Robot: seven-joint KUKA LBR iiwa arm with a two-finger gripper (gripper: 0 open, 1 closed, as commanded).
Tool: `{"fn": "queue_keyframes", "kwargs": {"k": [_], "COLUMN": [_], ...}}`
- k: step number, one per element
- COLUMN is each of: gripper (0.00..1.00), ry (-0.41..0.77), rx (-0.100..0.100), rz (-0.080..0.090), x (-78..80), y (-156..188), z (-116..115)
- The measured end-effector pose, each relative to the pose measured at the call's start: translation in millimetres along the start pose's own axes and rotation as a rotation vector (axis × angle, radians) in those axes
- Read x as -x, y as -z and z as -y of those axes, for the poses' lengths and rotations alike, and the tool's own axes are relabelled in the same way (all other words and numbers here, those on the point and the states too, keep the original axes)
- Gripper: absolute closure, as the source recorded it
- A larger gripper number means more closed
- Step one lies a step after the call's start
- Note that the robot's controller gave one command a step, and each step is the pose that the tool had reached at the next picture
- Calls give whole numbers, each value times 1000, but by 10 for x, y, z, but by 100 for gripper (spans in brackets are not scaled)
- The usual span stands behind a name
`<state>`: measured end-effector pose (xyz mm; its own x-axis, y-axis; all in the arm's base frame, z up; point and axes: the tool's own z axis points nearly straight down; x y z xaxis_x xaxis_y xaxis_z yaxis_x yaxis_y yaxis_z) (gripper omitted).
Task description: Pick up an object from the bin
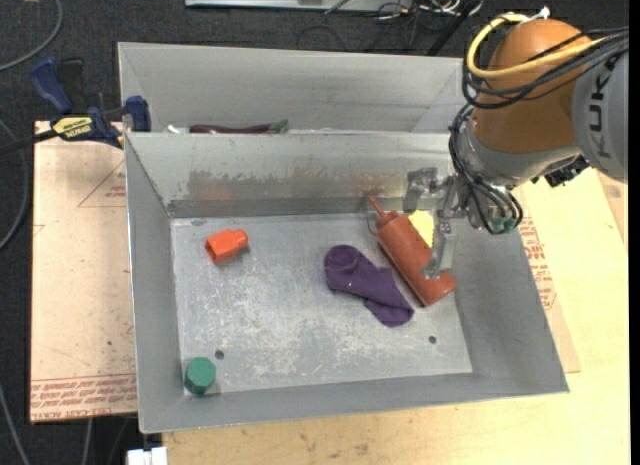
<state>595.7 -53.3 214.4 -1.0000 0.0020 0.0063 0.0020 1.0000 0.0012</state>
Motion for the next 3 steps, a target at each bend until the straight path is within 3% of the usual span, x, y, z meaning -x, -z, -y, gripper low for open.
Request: {"fn": "queue_keyframes", "kwargs": {"k": [1,2,3], "gripper": [0,0,0], "ry": [1,-36,-130], "rx": [-1,0,1], "rz": [8,10,5], "x": [15,-86,-296], "y": [46,-550,-557], "z": [-2,-291,-728]}}
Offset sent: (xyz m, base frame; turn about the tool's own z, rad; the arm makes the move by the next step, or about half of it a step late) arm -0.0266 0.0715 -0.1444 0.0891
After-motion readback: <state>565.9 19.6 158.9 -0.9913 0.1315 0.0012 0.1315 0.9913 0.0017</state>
